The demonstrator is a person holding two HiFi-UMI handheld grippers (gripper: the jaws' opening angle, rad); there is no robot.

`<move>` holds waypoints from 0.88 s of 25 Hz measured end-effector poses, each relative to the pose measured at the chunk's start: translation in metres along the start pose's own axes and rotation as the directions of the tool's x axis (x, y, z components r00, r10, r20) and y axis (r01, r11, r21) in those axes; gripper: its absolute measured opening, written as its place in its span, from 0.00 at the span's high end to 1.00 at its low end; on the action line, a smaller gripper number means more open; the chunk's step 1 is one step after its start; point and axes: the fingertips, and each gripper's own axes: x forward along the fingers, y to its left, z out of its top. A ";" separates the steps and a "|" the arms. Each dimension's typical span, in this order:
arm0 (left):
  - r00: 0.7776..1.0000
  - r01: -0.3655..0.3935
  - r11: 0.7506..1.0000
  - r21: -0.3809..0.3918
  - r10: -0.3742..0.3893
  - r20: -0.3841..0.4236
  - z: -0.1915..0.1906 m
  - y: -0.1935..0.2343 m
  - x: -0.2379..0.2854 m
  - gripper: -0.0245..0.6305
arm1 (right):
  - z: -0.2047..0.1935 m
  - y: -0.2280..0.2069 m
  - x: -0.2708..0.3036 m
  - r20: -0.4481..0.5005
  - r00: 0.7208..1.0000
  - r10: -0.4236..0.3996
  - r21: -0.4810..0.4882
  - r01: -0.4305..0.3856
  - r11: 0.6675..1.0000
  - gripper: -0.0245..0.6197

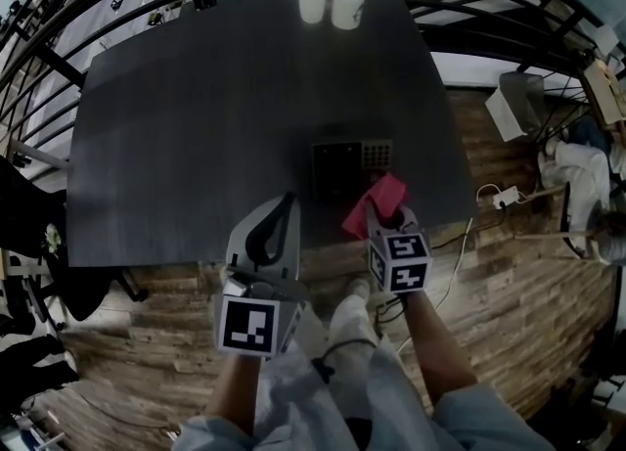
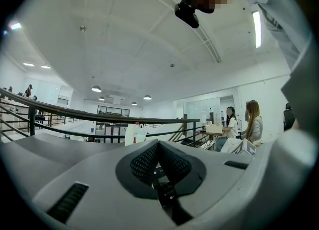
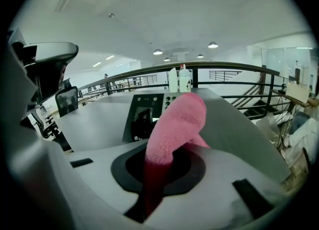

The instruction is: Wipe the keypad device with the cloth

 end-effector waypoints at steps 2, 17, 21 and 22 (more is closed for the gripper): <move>1.000 -0.001 1.000 0.004 0.001 0.001 0.001 0.000 -0.001 0.95 | 0.005 0.006 -0.003 0.016 1.000 0.020 0.004 -0.020 1.000 0.92; 0.999 -0.005 1.000 0.020 0.004 0.046 0.027 -0.010 0.005 0.95 | 0.081 -0.004 -0.059 0.249 0.968 -0.019 -0.014 0.023 1.000 0.92; 0.998 0.000 0.999 0.044 -0.003 0.060 0.040 -0.019 0.008 0.95 | 0.107 -0.007 -0.082 0.334 0.942 -0.026 -0.050 0.045 0.998 0.92; 0.998 0.002 0.999 0.052 -0.006 0.069 0.045 -0.022 0.008 0.95 | 0.113 -0.007 -0.089 0.354 0.935 -0.028 -0.055 0.050 0.997 0.92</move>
